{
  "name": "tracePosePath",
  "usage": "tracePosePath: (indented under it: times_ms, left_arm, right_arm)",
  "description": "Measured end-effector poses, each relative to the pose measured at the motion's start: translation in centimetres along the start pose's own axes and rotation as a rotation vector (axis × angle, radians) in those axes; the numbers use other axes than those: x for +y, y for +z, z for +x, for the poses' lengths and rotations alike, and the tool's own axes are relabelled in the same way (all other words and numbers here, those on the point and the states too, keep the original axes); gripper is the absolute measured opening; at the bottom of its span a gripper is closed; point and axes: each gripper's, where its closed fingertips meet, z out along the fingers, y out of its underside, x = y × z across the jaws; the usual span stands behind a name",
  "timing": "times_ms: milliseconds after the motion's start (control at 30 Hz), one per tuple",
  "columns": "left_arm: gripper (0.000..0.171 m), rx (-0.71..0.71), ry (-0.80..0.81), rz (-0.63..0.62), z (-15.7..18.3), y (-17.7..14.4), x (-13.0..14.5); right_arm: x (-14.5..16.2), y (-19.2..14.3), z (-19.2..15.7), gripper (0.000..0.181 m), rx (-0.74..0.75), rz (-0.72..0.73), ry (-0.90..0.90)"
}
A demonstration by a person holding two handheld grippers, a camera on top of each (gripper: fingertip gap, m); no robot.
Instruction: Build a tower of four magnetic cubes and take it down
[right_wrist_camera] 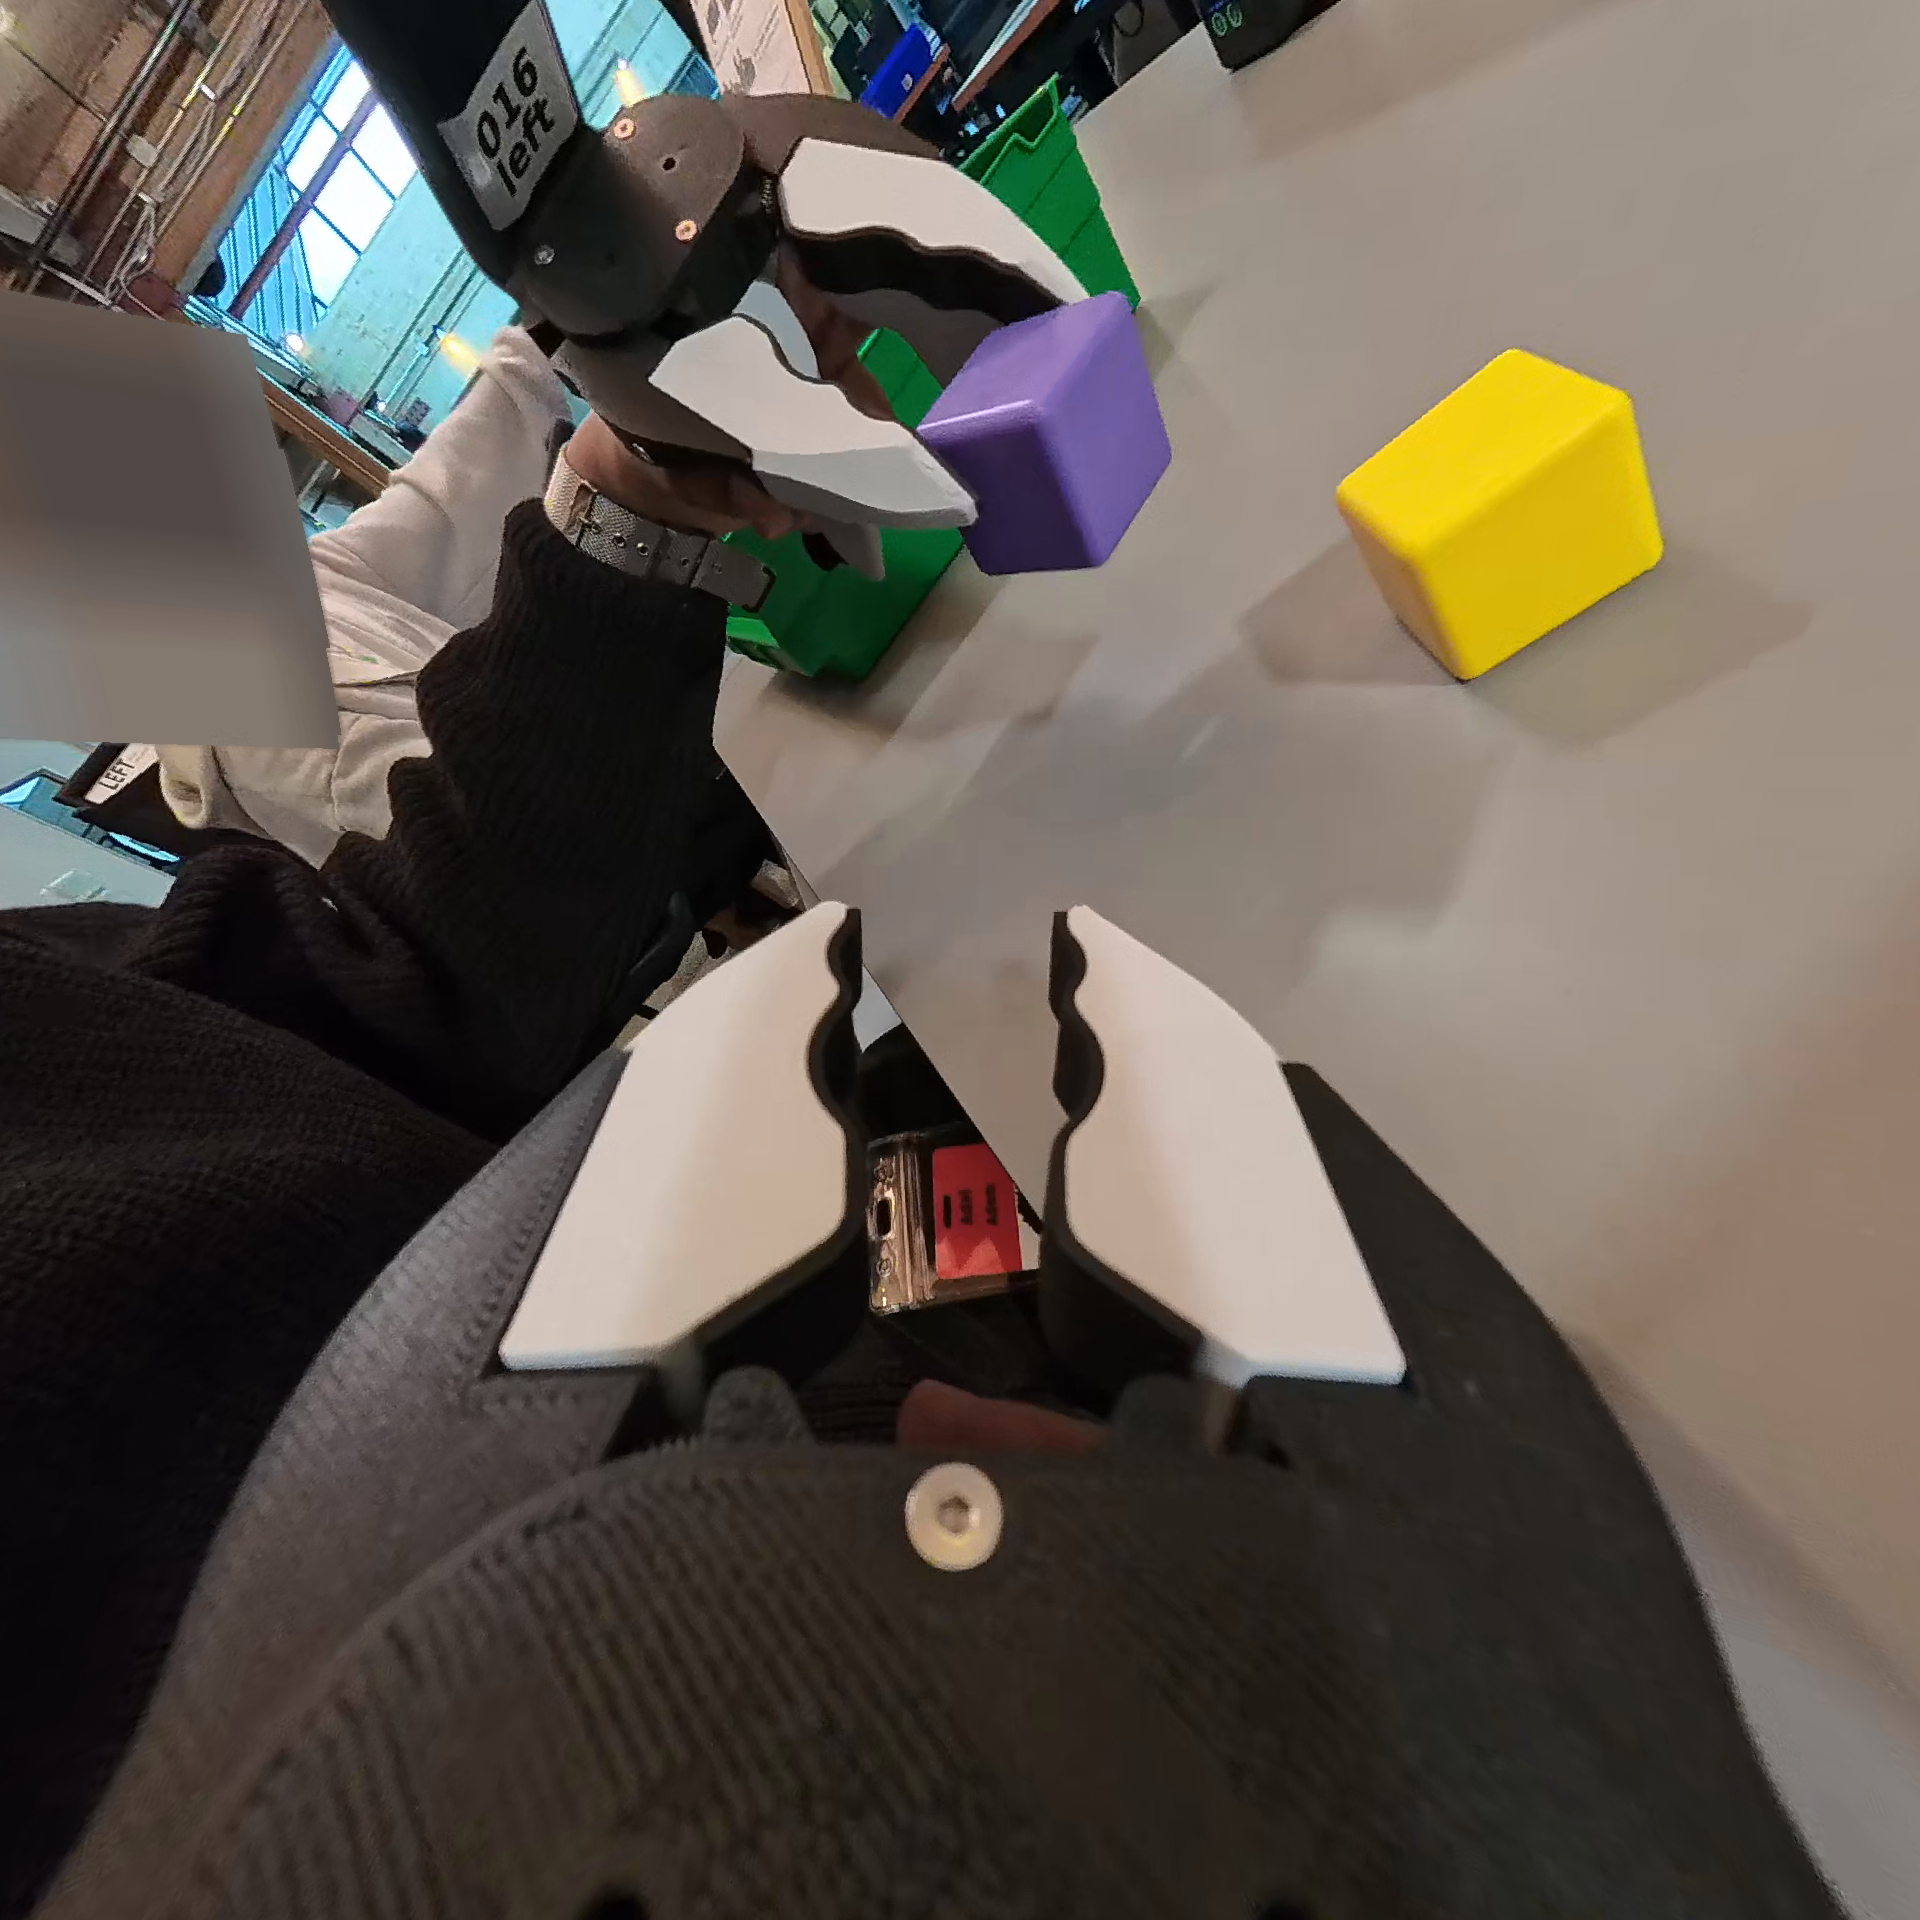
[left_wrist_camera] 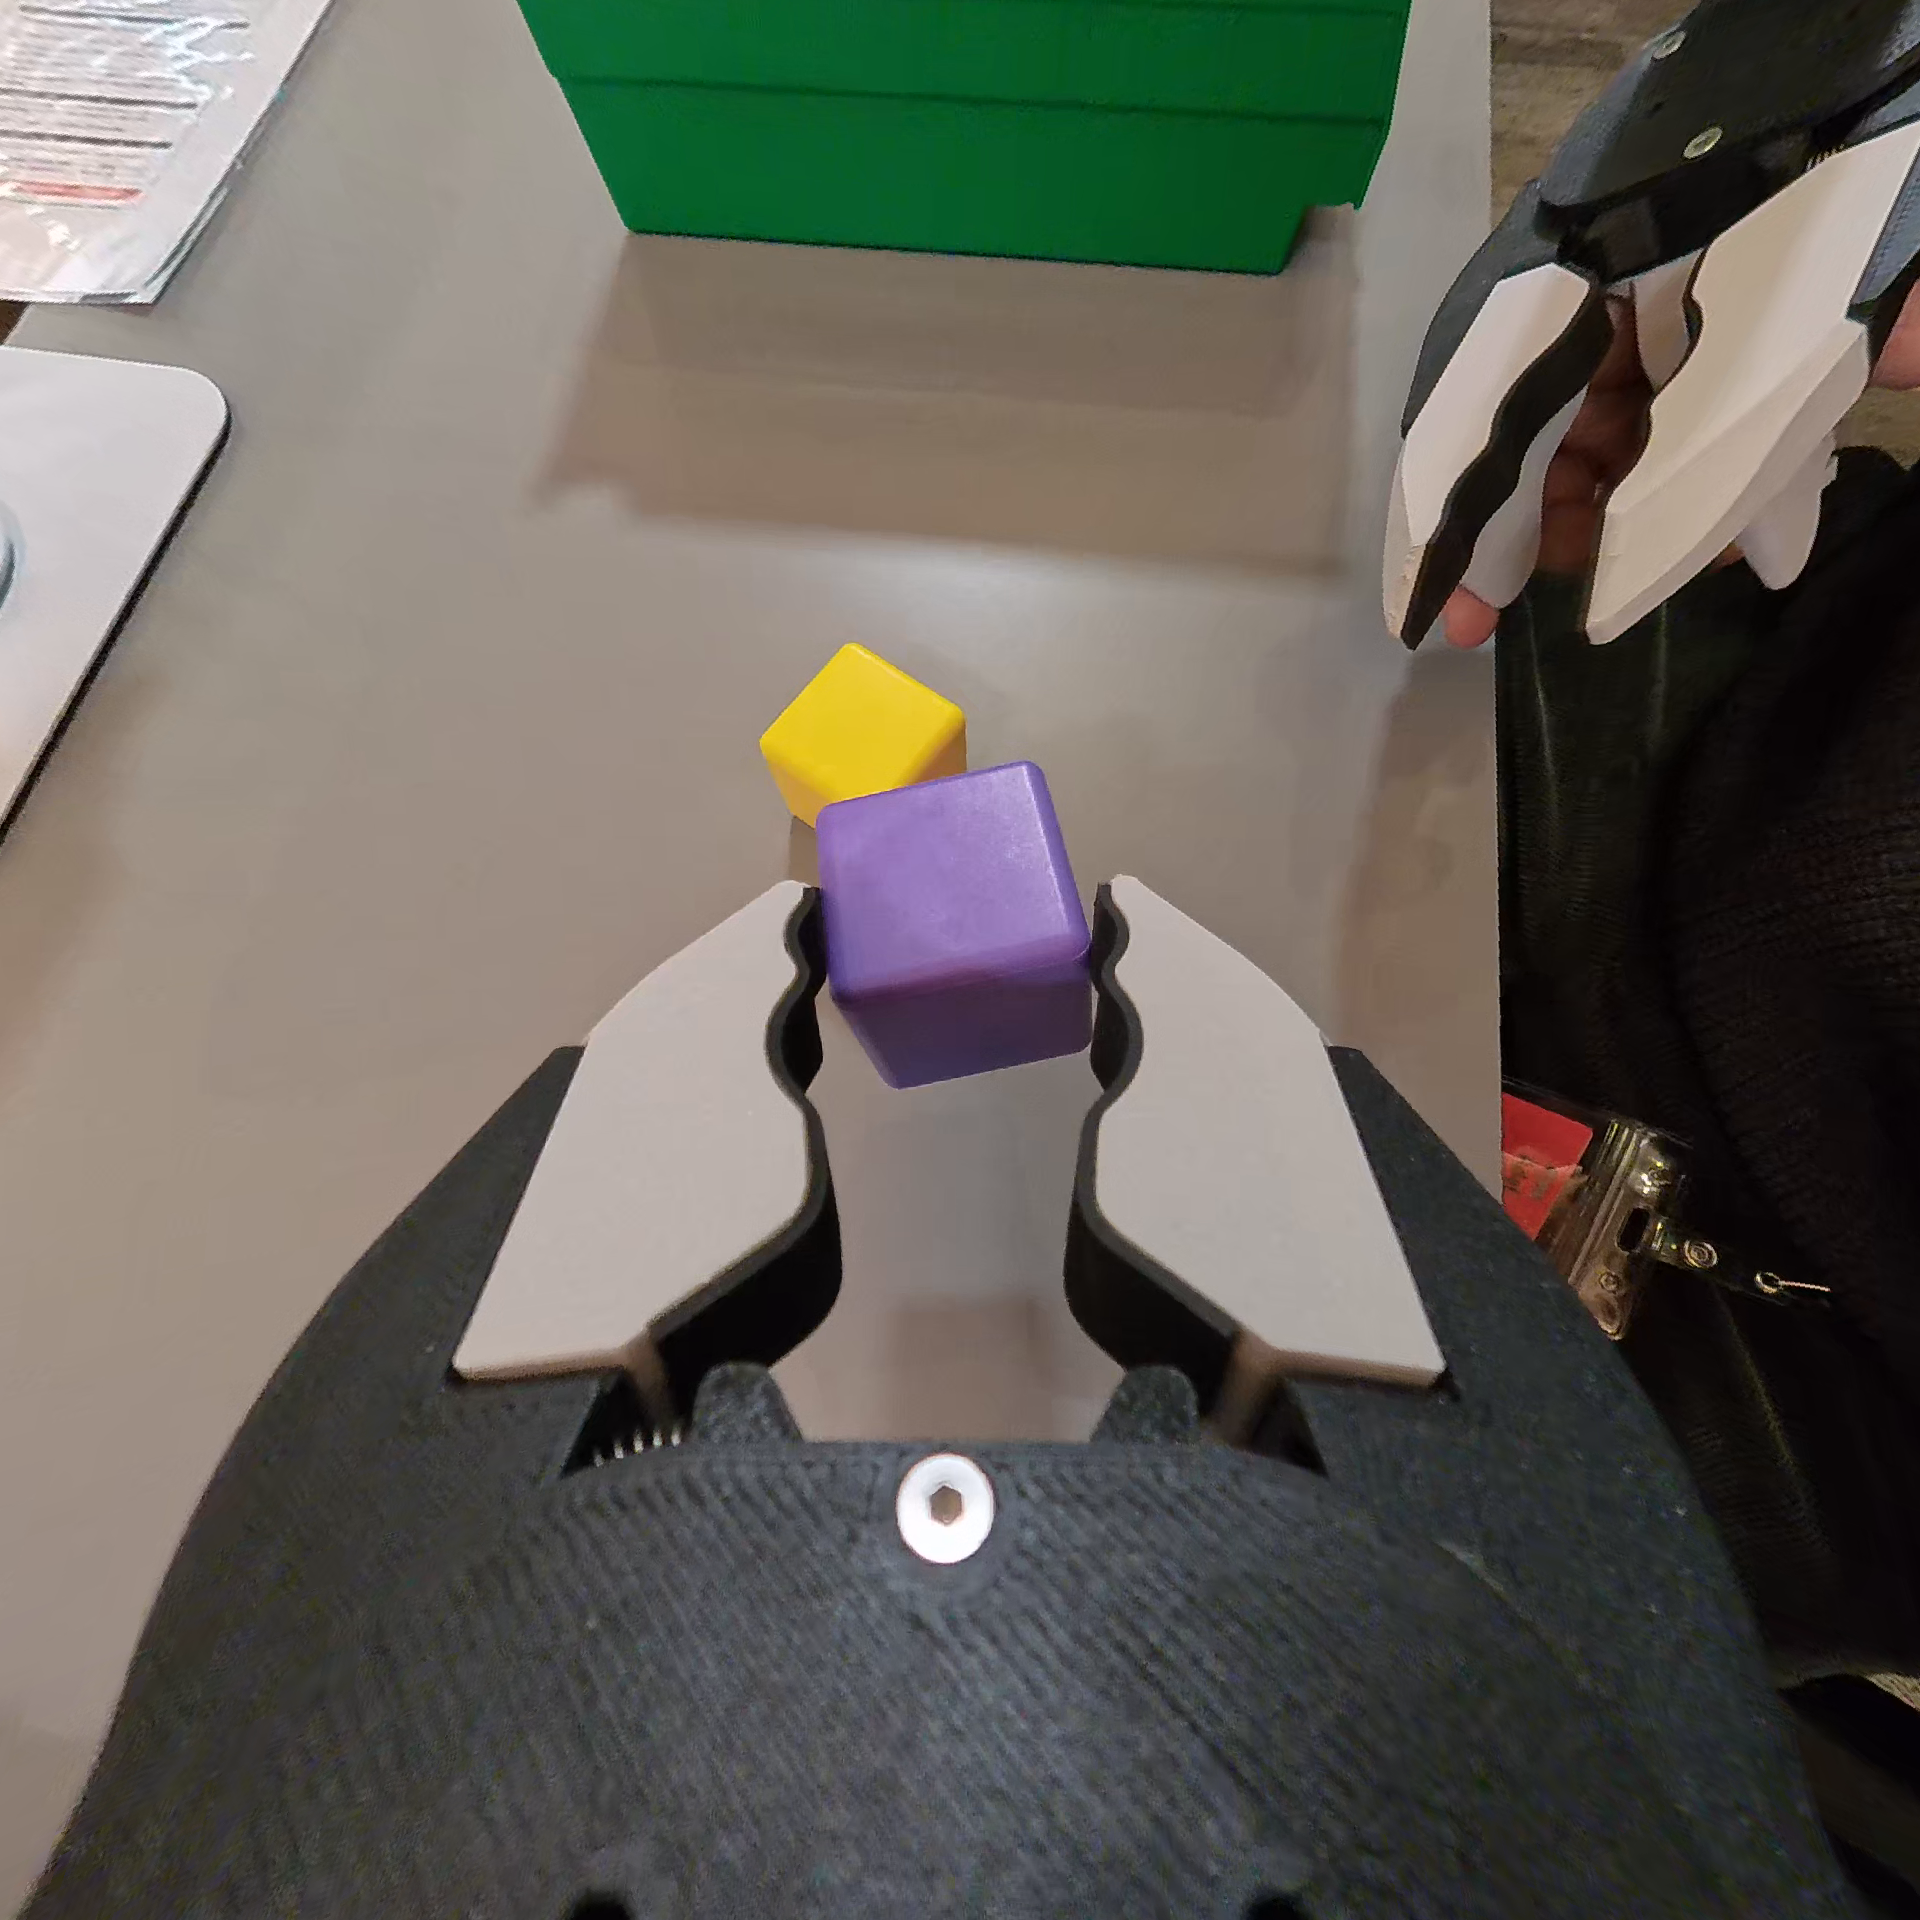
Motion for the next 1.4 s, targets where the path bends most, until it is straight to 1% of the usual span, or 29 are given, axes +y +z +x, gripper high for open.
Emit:
tracePosePath:
  times_ms: [333, 1067, 1233, 1267, 1333, 1400]
  left_arm:
    - [0.052, -0.024, -0.01, 0.0, -0.2, -0.5, 0.4]
    - [0.052, -0.022, -0.022, -0.015, -0.3, -0.2, 1.0]
    - [0.052, -0.024, -0.027, -0.016, -0.3, -0.2, 1.1]
    - [0.052, -0.025, -0.028, -0.015, -0.4, -0.3, 1.1]
    - [0.052, -0.028, -0.029, -0.013, -0.4, -0.3, 1.0]
    - [0.052, -0.031, -0.03, -0.013, -0.4, -0.4, 1.0]
  right_arm:
    - [0.1, 0.4, -0.2, 0.035, -0.008, -0.015, -0.009]
    - [0.3, 0.5, -0.1, 0.035, -0.004, -0.025, -0.012]
    - [0.3, 0.5, 0.2, 0.034, 0.02, -0.028, -0.03]
    - [0.1, 0.5, 0.5, 0.033, 0.04, -0.02, -0.046]
    - [-0.8, 0.4, 1.2, 0.024, 0.105, 0.028, -0.095]
    - [-2.8, -0.4, 2.1, 0.005, 0.209, 0.15, -0.148]
